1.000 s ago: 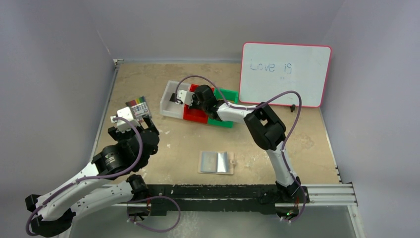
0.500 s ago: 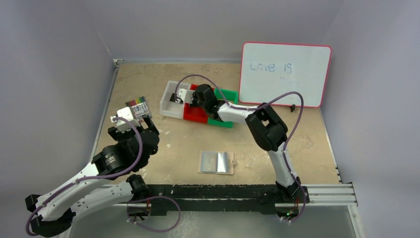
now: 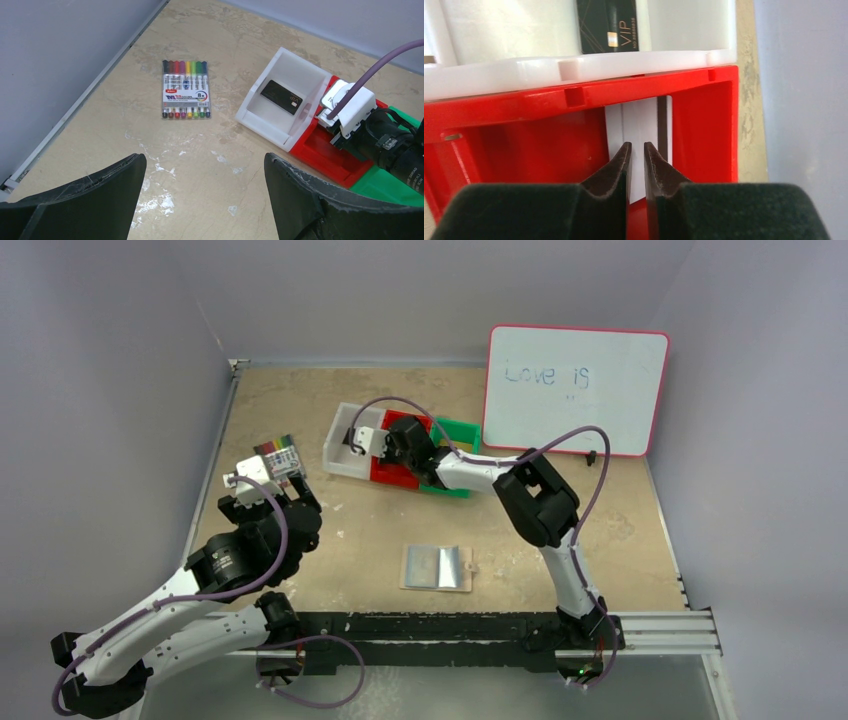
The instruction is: Take the credit cards out of the card holder
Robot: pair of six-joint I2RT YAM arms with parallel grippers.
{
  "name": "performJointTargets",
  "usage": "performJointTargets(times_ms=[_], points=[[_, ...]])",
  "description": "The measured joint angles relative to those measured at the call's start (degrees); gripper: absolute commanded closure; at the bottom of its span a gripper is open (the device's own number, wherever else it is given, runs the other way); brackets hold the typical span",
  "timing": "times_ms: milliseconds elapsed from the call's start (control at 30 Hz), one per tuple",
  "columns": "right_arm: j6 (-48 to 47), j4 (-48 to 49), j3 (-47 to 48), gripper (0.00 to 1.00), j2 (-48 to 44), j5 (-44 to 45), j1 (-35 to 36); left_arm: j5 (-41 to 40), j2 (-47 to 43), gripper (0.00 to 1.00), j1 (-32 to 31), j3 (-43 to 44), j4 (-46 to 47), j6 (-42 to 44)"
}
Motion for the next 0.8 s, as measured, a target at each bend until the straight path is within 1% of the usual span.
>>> performJointTargets(times_ms=[133,200,267,400,500,633,800], points=[[2.91,-1.31,0.00,0.79,-0.31,-3.21,-0.02,0.00,0.00,0.12,0.00,0.00,0.00,0.00],[4.68,-1.66,0.00,0.80,-0.98,-4.52,-0.04,0.00,0.00,0.12,0.00,0.00,0.00,0.00],[7.67,-1.68,0.00,0.83,-2.14,-5.22,-0.26,0.00,0.00,0.12,0.00,0.00,0.00,0.00],[17.35,-1.86,0.79,0.92,-4.35,-9.31,-1.36,0.00,0.00,0.12,0.00,0.00,0.00,0.00],[25.73,-2.23,2.69,0.95,-4.52,-13.27,-3.26,0.00,0.00,0.12,0.00,0.00,0.00,0.00],[35.36,-4.24,3.41,0.97,-4.52,-17.94,-5.46,0.00,0.00,0.12,0.00,0.00,0.00,0.00],[41.16,-8.44,5.27,0.96,-3.37,-20.79,-6.36,0.02,0.00,0.12,0.00,0.00,0.02,0.00]])
